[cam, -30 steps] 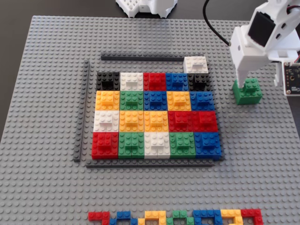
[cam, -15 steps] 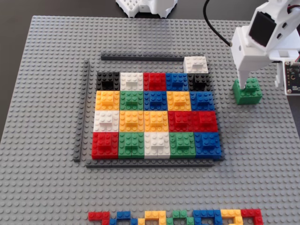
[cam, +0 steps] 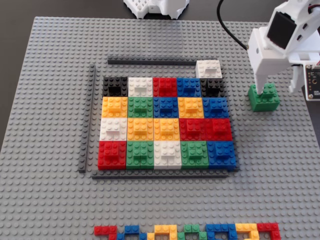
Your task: Grab the cube and place it into the grid
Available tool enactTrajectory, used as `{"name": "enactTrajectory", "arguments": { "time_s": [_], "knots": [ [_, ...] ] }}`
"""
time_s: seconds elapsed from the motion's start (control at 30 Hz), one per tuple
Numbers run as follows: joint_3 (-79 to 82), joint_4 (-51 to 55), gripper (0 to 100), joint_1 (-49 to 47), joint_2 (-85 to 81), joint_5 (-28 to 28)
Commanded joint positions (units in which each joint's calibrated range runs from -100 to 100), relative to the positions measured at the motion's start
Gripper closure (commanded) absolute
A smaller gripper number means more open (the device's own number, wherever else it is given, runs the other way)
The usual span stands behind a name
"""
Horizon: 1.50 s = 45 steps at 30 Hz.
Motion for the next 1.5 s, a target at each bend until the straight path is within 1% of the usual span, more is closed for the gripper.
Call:
{"name": "enactTrajectory", "arguments": {
  "time_s": [0.0, 0.2, 0.3, 0.7, 0.93, 1.47],
  "knots": [
    [-2.74, 0.07, 80, 0.07, -1.83, 0.00],
    [-2.65, 0.07, 82, 0.22, -1.83, 0.15],
    [-2.65, 0.07, 85, 0.29, -1.83, 0.20],
    [-2.29, 0.32, 94, 0.44, -2.26, 0.44],
    [-2.38, 0.95, 95, 0.36, -4.15, 0.54],
    [-17.97, 12.14, 96, 0.36, -14.81, 1.95]
  ]
}}
